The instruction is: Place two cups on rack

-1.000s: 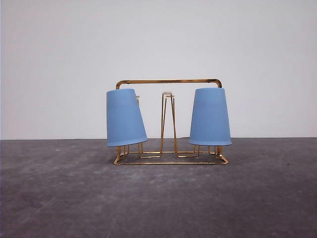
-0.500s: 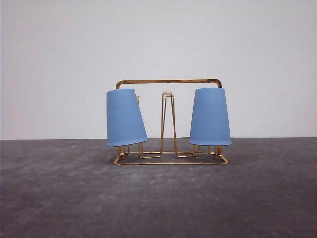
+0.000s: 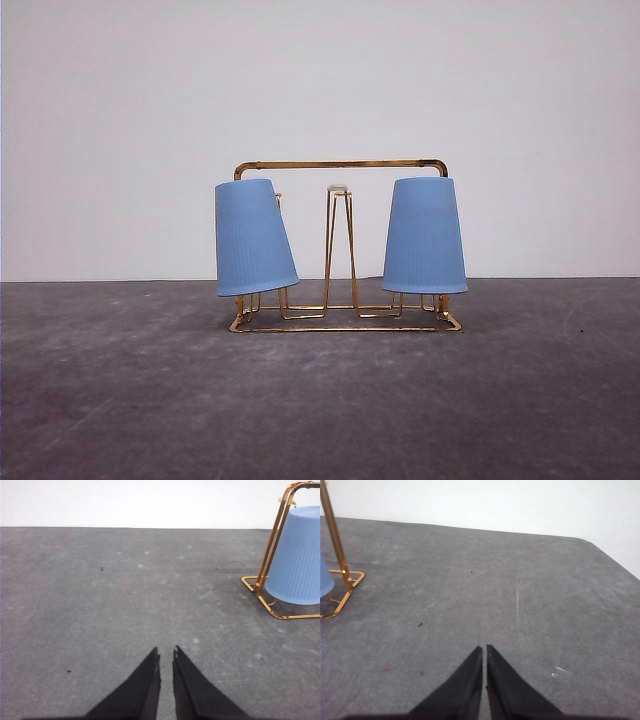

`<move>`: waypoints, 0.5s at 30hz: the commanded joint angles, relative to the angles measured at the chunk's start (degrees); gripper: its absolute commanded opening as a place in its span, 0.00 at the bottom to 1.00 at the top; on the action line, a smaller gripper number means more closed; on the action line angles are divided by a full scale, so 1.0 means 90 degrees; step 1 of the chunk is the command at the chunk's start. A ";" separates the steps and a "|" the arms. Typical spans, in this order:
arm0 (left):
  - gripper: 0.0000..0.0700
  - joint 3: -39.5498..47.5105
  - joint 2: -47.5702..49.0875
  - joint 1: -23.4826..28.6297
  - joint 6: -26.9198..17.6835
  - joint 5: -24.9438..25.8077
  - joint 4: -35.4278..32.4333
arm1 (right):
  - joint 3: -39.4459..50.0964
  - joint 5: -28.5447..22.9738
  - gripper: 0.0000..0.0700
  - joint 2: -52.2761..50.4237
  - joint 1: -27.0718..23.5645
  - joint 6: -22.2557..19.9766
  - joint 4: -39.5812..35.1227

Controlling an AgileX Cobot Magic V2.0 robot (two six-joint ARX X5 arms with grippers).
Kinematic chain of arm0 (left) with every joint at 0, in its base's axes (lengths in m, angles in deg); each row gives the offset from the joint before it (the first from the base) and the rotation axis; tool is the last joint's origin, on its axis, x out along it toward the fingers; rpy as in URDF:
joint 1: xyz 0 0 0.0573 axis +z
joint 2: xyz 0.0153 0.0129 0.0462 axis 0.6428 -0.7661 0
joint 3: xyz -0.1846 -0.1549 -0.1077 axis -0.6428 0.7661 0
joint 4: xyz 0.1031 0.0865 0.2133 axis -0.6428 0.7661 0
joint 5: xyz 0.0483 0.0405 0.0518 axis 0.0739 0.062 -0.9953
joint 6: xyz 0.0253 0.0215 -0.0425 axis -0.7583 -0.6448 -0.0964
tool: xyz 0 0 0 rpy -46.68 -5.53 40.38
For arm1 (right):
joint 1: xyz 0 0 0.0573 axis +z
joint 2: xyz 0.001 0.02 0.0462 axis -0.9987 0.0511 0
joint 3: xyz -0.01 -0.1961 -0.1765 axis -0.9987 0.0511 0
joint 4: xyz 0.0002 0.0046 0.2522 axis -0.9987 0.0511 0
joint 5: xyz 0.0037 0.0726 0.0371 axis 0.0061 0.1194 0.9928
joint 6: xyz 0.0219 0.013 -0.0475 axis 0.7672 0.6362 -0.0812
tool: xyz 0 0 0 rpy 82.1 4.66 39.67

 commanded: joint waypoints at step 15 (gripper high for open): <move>0.04 0.0090 0.0007 0.0000 0.0044 0.0005 0.0044 | 0.0015 -0.0022 0.02 -0.0005 0.0015 -0.0022 -0.0068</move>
